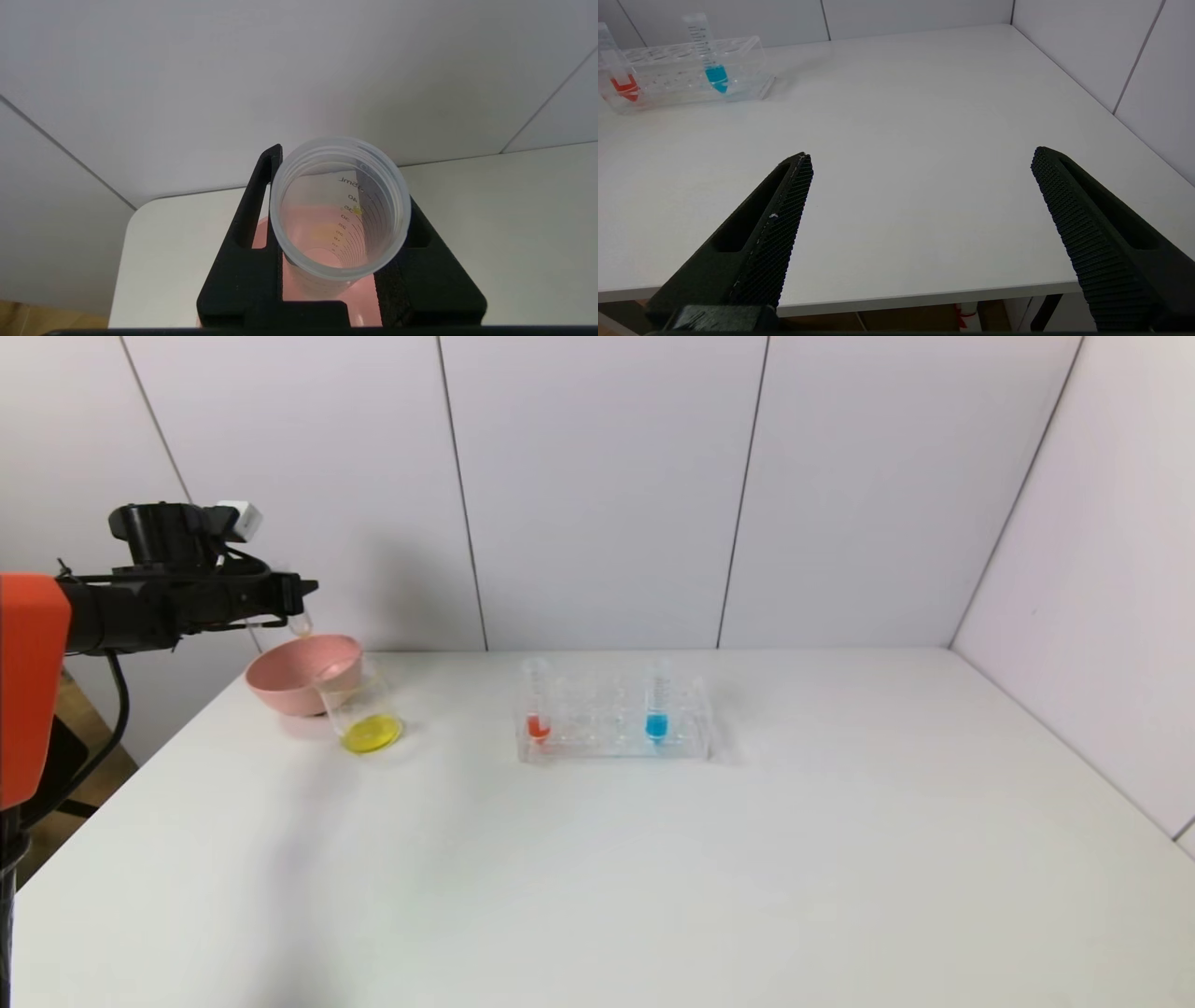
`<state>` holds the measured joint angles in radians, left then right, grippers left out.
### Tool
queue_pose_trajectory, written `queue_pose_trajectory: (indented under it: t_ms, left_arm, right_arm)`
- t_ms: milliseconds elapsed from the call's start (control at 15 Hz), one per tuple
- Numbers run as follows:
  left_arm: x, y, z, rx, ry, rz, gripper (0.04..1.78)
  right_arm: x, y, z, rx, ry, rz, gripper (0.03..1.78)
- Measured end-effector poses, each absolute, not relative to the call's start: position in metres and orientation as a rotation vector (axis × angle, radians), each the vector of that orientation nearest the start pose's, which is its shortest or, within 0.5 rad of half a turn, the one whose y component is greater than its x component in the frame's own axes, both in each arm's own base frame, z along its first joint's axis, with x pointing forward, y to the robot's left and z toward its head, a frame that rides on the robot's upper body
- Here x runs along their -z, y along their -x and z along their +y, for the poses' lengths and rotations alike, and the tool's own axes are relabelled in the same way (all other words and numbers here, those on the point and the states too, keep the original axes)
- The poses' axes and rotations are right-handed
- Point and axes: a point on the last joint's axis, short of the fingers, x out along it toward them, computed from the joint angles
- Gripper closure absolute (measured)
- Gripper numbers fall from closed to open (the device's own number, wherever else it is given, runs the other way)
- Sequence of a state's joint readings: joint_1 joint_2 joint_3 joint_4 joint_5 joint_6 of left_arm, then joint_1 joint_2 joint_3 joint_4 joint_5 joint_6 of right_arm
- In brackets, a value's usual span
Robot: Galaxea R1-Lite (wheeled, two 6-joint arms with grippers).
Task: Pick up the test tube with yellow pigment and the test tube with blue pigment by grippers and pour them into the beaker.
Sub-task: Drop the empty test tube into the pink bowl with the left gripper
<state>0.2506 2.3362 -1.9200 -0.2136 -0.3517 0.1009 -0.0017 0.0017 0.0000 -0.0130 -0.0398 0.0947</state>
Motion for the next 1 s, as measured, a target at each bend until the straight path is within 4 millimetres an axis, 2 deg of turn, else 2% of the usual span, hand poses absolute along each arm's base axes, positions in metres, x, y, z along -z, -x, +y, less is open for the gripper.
queue_pose_trajectory:
  t_ms: [333,533,667,867,1000]
  left_arm:
    - [-0.194,-0.479,0.112,0.113,-0.009,0.207,1.28]
    - [-0.196,-0.474,0.114,0.108,-0.013,0.210,1.13]
    - [-0.198,-0.470,0.110,0.113,-0.012,0.215,0.88]
    - [-0.203,-0.462,0.110,0.103,-0.012,0.220,0.41]
    - [-0.215,-0.454,0.106,0.074,-0.023,0.203,0.19]
  right_arm:
    - [-0.077,0.023,-0.001,0.040,-0.095,-0.013,0.10]
    - [-0.077,0.023,-0.001,0.041,-0.095,-0.014,0.10]
    - [-0.077,0.023,-0.001,0.041,-0.095,-0.014,0.10]
    - [-0.077,0.023,-0.001,0.040,-0.095,-0.013,0.10]
    - [-0.077,0.023,-0.001,0.041,-0.095,-0.014,0.10]
